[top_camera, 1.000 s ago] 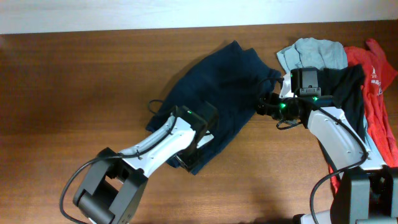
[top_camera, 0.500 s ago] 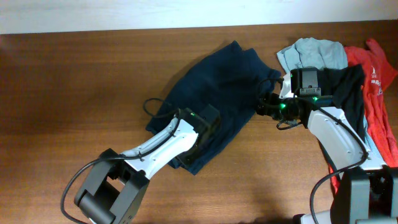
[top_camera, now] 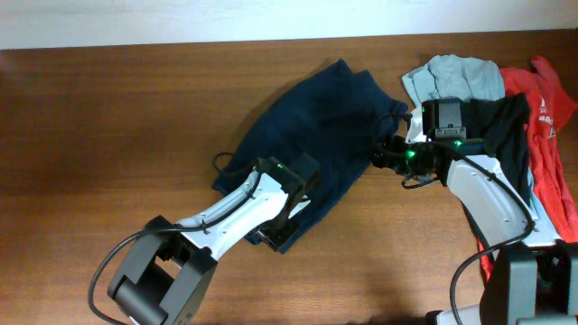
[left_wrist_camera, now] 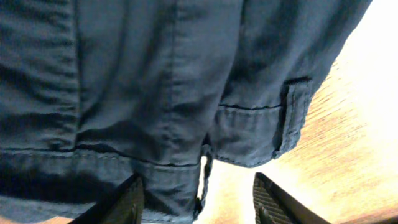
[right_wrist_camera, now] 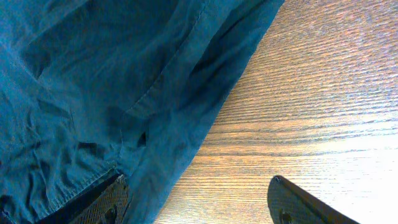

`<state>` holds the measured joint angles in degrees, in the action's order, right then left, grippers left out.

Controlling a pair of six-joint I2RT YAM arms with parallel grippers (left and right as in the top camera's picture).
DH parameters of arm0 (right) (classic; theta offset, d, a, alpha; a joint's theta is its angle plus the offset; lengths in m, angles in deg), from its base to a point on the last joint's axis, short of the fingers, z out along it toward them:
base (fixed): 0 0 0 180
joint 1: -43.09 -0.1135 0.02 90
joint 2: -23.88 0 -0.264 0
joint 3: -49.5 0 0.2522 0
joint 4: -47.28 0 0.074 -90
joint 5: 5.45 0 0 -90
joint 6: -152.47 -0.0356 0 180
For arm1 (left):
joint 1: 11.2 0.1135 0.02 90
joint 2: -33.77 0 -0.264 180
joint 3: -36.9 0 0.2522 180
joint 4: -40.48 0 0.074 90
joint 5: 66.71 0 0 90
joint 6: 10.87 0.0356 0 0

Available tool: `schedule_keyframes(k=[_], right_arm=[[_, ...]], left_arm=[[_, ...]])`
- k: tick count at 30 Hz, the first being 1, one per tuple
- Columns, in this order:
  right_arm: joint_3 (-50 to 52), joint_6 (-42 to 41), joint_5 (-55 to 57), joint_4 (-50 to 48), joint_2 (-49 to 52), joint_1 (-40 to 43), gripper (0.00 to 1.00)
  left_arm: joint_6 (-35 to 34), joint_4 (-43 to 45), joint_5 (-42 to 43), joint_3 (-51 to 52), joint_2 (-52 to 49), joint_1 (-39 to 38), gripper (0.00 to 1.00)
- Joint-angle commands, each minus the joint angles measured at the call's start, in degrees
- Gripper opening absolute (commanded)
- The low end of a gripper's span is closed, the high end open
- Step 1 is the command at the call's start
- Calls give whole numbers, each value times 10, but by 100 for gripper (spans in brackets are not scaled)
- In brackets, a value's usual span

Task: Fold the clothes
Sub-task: 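Reach the left gripper to the shorts' lower edge and grasp it, then drag the shorts' edge left with the left gripper to spread them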

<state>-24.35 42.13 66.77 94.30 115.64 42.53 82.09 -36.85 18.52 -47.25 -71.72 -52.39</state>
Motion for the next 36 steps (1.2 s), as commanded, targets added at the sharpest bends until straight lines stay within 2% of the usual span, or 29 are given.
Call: schedule_keyframes(k=[1,3,4,5,6,7,12,15,20,21,27,36], right_arm=[[-3,6,5,2,-11,3,77],[-3,6,5,2,-11,3,77],[-3,6,5,2,-11,3,77],[-3,6,5,3,-11,3,77],[-3,6,5,3,-11,3,77],[-3,6,5,4,-11,3,77],[-3,6,5,5,-11,3,77],[-3,6,5,7,-11,3,77],[-3,6,5,6,-10,3,76],[-3,6,5,6,-9,2,75],[1,6,10,6,14,2,53],[7,6,20,6,22,2,50]], left_arm=[[5,16,23,29,6,-1,58],[5,37,22,50,6,-1,57],[5,47,19,59,6,-1,50],[5,51,16,65,6,-1,37],[5,54,5,67,6,-1,15],[2,54,-16,66,6,-1,0],[-72,-7,-110,8,16,1,1],[-119,-52,-159,-54,56,4,1],[-137,-43,-182,-109,147,39,1],[-137,-37,-182,-111,168,57,0],[-206,-33,-193,-110,187,167,1],[-259,12,-195,-110,186,317,1]])
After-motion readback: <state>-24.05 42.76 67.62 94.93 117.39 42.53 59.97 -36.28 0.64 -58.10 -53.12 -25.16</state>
